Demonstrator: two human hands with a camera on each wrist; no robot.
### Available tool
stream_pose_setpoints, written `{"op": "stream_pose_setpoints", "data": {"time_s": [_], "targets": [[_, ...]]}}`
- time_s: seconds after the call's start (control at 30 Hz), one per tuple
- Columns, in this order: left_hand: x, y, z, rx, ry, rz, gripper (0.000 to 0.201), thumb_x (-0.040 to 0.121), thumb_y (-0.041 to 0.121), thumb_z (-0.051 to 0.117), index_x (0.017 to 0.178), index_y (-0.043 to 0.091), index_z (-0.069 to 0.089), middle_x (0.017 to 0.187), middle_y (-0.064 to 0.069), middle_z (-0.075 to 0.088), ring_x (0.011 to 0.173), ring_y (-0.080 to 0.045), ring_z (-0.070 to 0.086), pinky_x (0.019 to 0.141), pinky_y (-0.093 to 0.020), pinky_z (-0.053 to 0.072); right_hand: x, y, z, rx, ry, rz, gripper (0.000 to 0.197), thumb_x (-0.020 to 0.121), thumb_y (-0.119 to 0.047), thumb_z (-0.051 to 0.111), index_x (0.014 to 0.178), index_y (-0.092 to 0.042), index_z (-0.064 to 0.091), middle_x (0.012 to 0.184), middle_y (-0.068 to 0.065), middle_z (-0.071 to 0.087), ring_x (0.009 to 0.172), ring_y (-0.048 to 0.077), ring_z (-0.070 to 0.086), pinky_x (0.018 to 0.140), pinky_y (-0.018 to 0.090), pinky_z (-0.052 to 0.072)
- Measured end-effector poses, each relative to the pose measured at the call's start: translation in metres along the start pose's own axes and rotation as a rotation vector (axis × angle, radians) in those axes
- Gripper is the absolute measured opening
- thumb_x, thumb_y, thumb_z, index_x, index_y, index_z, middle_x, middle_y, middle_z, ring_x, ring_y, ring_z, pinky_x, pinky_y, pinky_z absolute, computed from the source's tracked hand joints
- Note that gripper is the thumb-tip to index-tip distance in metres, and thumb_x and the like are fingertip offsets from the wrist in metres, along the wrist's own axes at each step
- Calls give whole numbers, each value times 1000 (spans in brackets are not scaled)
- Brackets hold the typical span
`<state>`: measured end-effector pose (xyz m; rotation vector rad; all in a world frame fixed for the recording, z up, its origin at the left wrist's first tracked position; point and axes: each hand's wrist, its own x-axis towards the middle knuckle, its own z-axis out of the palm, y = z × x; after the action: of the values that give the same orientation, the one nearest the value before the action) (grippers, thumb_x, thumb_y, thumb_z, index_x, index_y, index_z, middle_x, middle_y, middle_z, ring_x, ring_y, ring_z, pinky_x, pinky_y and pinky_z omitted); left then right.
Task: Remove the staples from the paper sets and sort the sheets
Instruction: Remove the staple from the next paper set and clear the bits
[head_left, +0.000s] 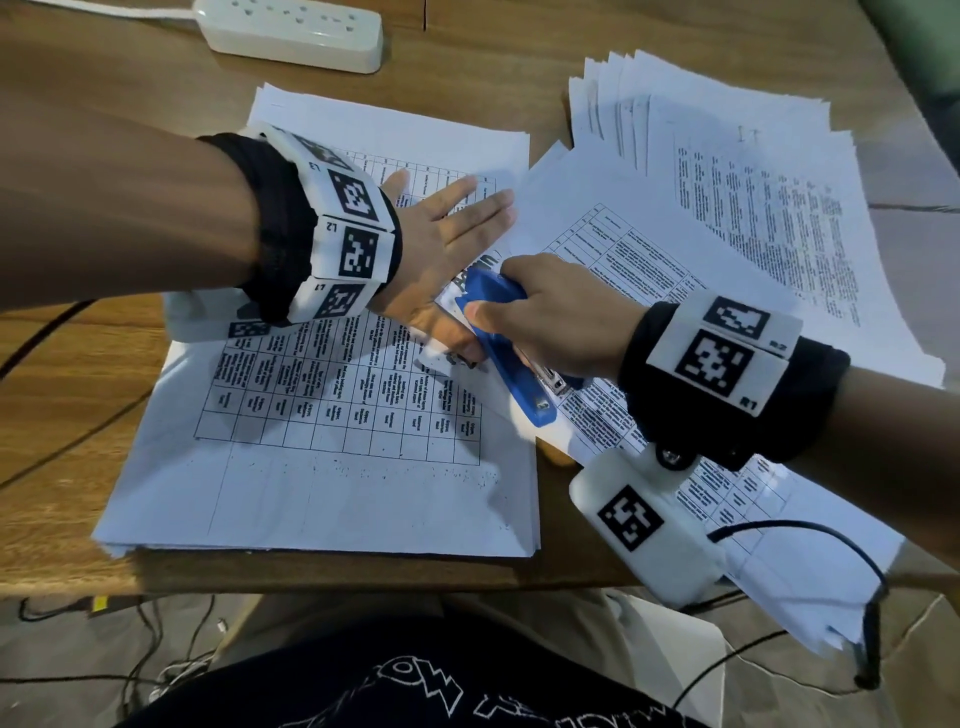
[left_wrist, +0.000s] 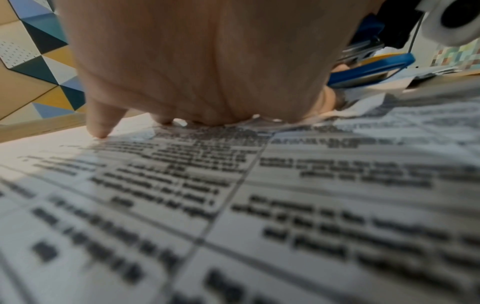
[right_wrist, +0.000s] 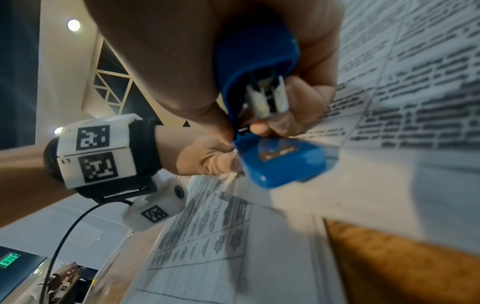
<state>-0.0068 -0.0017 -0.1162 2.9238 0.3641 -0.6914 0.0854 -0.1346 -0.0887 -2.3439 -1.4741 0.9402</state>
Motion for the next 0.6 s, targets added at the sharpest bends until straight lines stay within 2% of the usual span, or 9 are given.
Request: {"op": "stream_pose_setpoints", "data": {"time_s": [0.1, 0.27, 0.37, 0.4, 0.47, 0.5, 0.6], "targets": [[0, 1, -1, 59, 8, -8, 142, 20, 96, -17, 141, 23, -28, 151, 7, -31, 142, -20, -22, 109, -62, -1, 0, 0, 1, -3, 2, -6, 32, 90, -35, 50, 65, -21, 35, 68, -3, 42, 60, 11, 40, 51, 27, 29], [-1, 2, 1, 1, 27, -1, 142, 22, 97, -16, 143, 23, -26, 152, 9, -29, 141, -17, -22, 109, -61, -4, -3, 5, -9, -57, -35, -72, 30, 89, -32, 52, 67, -19, 37, 67, -4, 40, 58, 8, 37, 52, 24, 27], [0, 4, 0, -97, 63, -14, 144, 25, 96, -17, 146, 19, -16, 154, 7, -21, 139, -7, -19, 108, -44, -22, -5, 13, -26, -176, 30, -80, 24, 86, -37, 57, 83, -16, 47, 72, -4, 46, 62, 9, 42, 55, 23, 32], [-1, 6, -4, -60, 54, -29, 139, 30, 97, -11, 145, 18, -19, 154, 6, -24, 140, -10, -20, 110, -46, -19, -5, 16, -33, -224, 85, -75, 25, 85, -39, 58, 86, -16, 49, 76, -2, 49, 65, 13, 45, 57, 26, 34], [-6, 9, -9, 62, -7, -45, 126, 49, 94, 11, 141, 16, -29, 150, 3, -32, 141, -20, -23, 112, -55, -5, -3, 24, -47, -297, 215, -63, 25, 84, -39, 59, 90, -16, 51, 82, 2, 52, 73, 22, 49, 66, 28, 37], [-9, 9, -10, 58, -20, -64, 126, 53, 90, 20, 140, 14, -30, 149, 1, -33, 141, -22, -23, 112, -55, -2, -1, 28, -54, -329, 274, -56, 26, 85, -39, 58, 94, -14, 52, 84, 4, 53, 76, 25, 49, 70, 30, 40], [-18, 12, -10, -20, 1, -135, 133, 52, 87, 32, 141, 7, -26, 152, -8, -28, 143, -25, -17, 116, -52, 4, 9, 46, -70, -446, 404, -35, 32, 87, -36, 56, 101, -8, 51, 91, 13, 58, 81, 31, 52, 76, 38, 44]]}}
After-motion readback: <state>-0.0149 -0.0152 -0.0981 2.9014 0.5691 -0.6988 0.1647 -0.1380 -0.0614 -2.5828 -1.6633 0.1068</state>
